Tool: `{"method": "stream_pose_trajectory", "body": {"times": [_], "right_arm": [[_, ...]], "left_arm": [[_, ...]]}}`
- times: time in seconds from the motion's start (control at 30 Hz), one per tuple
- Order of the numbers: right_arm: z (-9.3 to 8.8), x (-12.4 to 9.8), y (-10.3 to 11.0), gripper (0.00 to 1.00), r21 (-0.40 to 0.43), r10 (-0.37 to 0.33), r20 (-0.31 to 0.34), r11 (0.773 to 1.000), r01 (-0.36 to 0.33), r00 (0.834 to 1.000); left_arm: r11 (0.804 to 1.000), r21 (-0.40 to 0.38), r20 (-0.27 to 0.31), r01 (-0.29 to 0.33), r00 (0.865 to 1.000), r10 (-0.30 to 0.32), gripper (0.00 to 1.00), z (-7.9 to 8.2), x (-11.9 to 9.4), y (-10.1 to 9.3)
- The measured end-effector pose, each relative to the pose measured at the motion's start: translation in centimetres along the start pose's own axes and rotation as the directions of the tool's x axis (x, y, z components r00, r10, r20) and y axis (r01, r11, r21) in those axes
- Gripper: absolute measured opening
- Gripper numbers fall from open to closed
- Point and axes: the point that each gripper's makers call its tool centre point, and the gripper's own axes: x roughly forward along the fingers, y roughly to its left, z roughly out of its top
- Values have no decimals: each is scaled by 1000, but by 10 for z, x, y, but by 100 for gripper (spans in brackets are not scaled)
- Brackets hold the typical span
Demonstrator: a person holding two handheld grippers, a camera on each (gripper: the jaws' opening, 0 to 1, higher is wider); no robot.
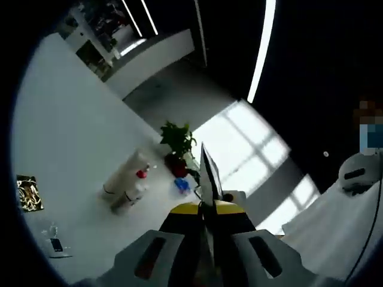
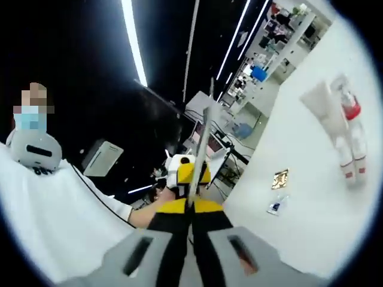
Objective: Arrange the skincare products in the storage area until every visible bottle or jar stands upright without overlapping.
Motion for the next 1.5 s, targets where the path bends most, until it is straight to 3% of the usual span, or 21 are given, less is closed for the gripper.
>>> {"method": "stream_pose_trajectory", "body": {"times": [0.1, 0.23, 0.4, 0.57, 0.67, 0.7, 0.77, 0.87, 1.03, 1.17, 1.3, 1.4, 1.5], "right_arm": [[7, -2, -3, 1, 10, -13, 32, 1000, 13, 999], [19, 2, -4, 2, 8, -20, 145, 1000, 19, 989], [8, 14, -2, 7, 44, -4, 171, 999, -4, 985], [-3, 24, 3, 7, 73, 1, 184, 997, -15, 983], [3, 24, 7, 2, 83, 17, 221, 996, -36, 975], [3, 24, 7, 2, 89, 12, 217, 996, -32, 976], [4, 24, 8, 1, 71, 6, 209, 997, -22, 978], [5, 22, 9, 1, 85, 15, 205, 996, -33, 979], [6, 18, 3, 1, 93, -8, 208, 996, -12, 978], [5, 18, -2, 1, 101, -31, 189, 995, 12, 981], [0, 18, -13, 1, 107, -81, 164, 992, 64, 983], [-5, 19, -25, 1, 106, -144, 147, 986, 129, 979], [-4, 18, -33, 3, 49, -184, 167, 983, 178, 969]], "left_arm": [[1000, -25, 23, 15, 1000, -14, 0, 1, -1, -4], [993, -97, 136, 61, 990, -48, 0, 13, -2, -11], [974, -179, 267, 136, 960, -85, 0, 29, -4, -18], [968, -189, 329, 164, 940, -95, 0, 38, -8, -22], [972, -187, 346, 142, 936, -70, 0, 41, -10, -18], [972, -186, 348, 141, 935, -69, 0, 41, -10, -18], [987, -145, 350, 71, 936, -16, 0, 41, -10, -9], [996, -90, 313, 10, 950, 19, 1, 37, -8, -4], [996, -86, 177, 37, 984, -21, 15, 11, 2, -12], [998, -55, 123, -39, 991, 45, 6, -3, 5, 1], [988, -150, 150, -44, 987, 67, 0, -2, 1, 9], [958, -276, 145, -80, 982, 124, 0, -7, -2, 23], [947, -304, 153, -103, 976, 155, 0, -9, -5, 31]]}}
